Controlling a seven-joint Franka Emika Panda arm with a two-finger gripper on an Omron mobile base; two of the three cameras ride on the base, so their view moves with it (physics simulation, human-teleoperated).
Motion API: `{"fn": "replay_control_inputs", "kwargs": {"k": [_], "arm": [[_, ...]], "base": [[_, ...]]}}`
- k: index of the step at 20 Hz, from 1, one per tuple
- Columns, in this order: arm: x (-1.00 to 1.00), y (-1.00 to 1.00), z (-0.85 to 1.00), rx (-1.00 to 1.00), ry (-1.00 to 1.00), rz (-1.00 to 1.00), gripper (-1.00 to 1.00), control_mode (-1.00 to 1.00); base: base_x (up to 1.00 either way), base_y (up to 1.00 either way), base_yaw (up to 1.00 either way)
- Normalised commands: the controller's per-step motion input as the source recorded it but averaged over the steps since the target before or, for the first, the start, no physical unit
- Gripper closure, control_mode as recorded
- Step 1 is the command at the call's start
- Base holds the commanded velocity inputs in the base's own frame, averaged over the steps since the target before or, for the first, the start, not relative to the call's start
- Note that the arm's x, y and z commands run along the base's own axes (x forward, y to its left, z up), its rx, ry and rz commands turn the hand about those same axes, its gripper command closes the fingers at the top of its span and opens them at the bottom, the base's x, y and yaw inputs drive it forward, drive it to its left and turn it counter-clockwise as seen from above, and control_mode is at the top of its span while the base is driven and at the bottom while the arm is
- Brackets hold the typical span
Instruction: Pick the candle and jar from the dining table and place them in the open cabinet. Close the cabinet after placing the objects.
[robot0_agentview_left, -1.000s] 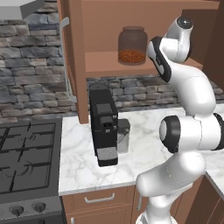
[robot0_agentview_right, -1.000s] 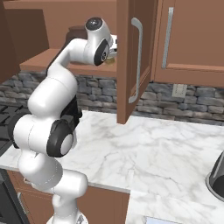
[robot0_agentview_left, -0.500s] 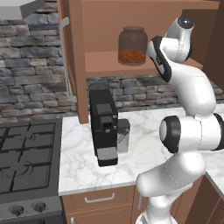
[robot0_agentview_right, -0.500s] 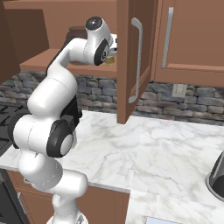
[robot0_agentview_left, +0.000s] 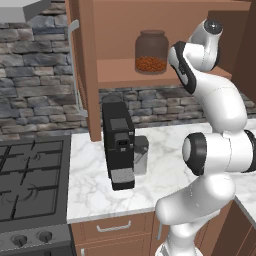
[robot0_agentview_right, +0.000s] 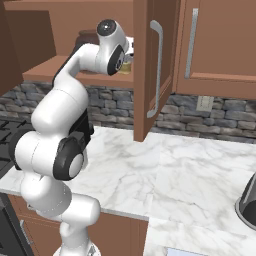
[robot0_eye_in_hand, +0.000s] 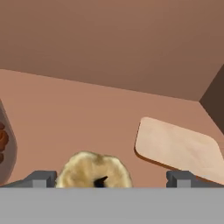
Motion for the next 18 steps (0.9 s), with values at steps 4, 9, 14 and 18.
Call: {"fn": "replay_control_inputs", "kwargs": {"k": [4,9,14,18], "arm": [[-0.03,0.0,0.04,0.0,-0.12,0.0,-1.0,-1.0],[-0.33,0.0,0.01,0.0,-0.15,0.0,-1.0,-1.0],[-0.47,0.06,0.08,0.0,-0.08,0.0,-1.0,-1.0],[-0.57,0.26,0.38,0.0,-0.02,0.0,-1.0,-1.0]], "base": [[0.0,0.0,0.0],[0.0,0.0,0.0],[0.0,0.0,0.0],[0.0,0.0,0.0]]}}
